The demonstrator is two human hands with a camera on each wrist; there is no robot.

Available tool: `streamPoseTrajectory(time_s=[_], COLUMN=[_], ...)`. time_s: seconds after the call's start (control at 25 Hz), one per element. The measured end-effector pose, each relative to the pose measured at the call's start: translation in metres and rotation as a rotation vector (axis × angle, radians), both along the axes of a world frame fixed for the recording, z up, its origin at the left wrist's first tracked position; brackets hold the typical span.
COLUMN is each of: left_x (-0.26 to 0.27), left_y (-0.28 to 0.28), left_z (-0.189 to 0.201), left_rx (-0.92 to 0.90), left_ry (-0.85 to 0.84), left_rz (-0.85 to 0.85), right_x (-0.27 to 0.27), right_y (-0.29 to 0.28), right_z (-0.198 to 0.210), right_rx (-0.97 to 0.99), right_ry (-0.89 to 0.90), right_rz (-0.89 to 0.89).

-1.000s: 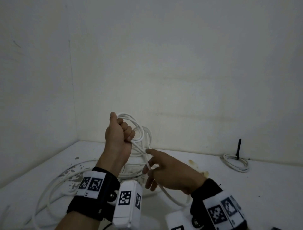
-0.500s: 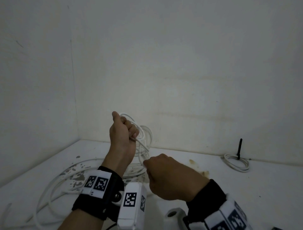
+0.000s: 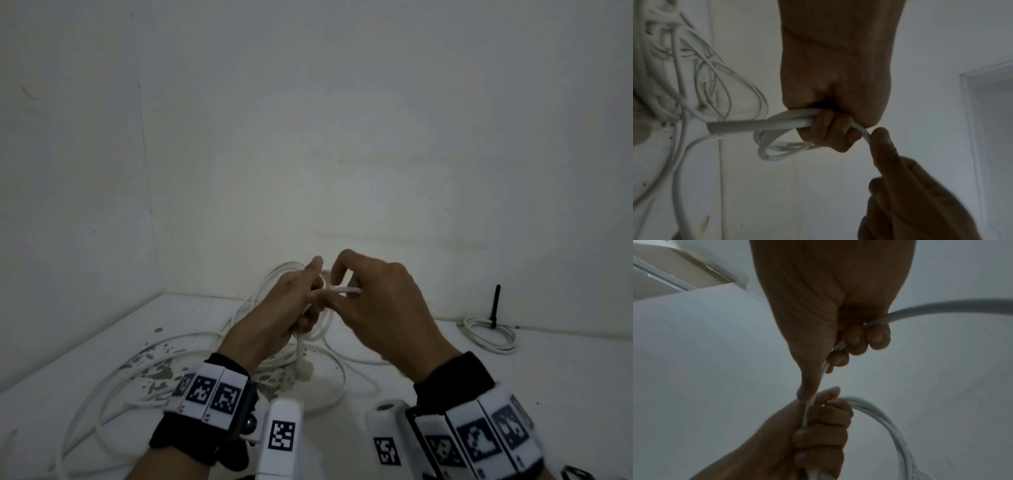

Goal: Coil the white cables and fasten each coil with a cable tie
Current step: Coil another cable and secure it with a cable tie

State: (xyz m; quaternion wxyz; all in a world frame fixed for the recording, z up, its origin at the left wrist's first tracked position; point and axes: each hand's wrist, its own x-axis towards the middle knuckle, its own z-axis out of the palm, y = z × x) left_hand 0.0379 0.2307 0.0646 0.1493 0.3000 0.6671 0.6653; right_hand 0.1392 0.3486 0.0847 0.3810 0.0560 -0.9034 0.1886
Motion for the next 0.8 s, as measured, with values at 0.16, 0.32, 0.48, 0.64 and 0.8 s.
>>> streamPoseTrajectory(time_s=[0.16,0.32,0.48,0.64,0.8], left_x=[0.008,0.003,-0.021,-0.031,-0.032], left_y=[0.003,-0.005,-0.034,-0.059,-0.049], left_z=[0.004,0.006,0.011,0.017,0.013], left_rx=[-0.058,-0.015,0.301,0.53,0.529], left_ry=[-0.161,-0.067,-0.233,-0.321,-0.341], left_rz=[-0.172,-0.127,-0.092,-0.091,-0.098], right_x=[-0.004,0.0,0.005,-0.005,-0.022], right_y=[0.014,0.039,0.083,0.099,0.08], right_z=[0.002,0.006,-0.005,-0.029,-0.039], right_rx=[-0.144,-0.083,-0.237,-0.346,-0.795], right_ry=[0.063,-0.036,-0.192,-0.132,-0.238], right_rz=[-0.038,0.087,0.095,-0.117,-0.167])
